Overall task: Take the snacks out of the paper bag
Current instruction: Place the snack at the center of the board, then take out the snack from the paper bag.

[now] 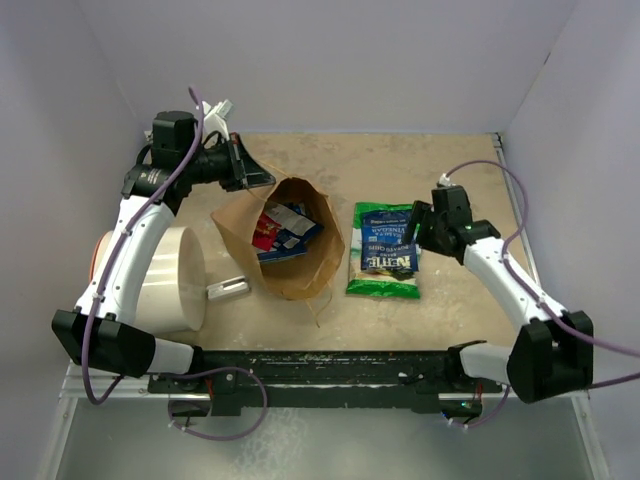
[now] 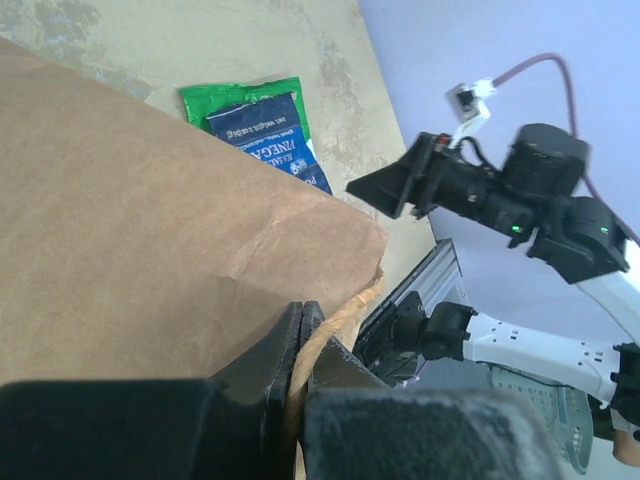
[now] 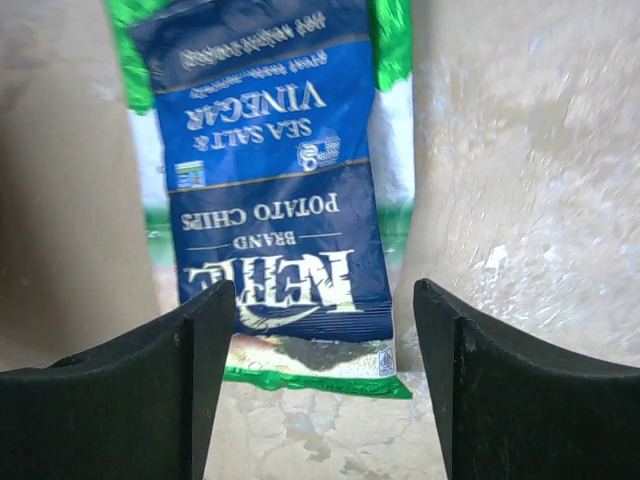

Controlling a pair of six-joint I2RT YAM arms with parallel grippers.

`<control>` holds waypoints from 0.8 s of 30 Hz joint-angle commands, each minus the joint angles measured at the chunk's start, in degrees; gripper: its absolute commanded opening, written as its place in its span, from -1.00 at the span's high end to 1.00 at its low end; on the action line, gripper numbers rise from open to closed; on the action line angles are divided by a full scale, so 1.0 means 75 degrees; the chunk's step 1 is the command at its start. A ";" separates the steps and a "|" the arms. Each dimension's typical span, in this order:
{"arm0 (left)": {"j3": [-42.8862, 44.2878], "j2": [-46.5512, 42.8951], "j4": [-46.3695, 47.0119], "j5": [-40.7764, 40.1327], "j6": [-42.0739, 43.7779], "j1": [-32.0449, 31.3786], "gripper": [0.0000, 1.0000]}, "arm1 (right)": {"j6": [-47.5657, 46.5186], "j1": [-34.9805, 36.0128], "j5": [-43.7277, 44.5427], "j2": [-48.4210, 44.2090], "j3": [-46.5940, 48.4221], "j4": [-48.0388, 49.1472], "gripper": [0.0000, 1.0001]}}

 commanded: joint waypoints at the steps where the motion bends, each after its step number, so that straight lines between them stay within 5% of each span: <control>1: 0.0140 -0.0182 0.0227 -0.0103 -0.0062 0.0072 1.00 | -0.1120 -0.0030 -0.0549 -0.0623 0.0790 -0.0813 -0.49; 7: 0.0413 -0.0085 0.0028 -0.0105 0.0049 0.0072 1.00 | -0.3379 0.0364 -0.2520 -0.1269 0.1032 0.0637 -0.48; 15: 0.0537 0.0006 0.0029 -0.0036 0.0071 0.0079 1.00 | -0.7468 0.3966 -0.3859 -0.1892 0.1109 0.2009 -0.45; 24: 0.0429 -0.0033 0.0216 0.0028 0.0062 0.0079 1.00 | -1.1115 0.5325 -0.3912 -0.0149 0.1497 0.2340 -0.42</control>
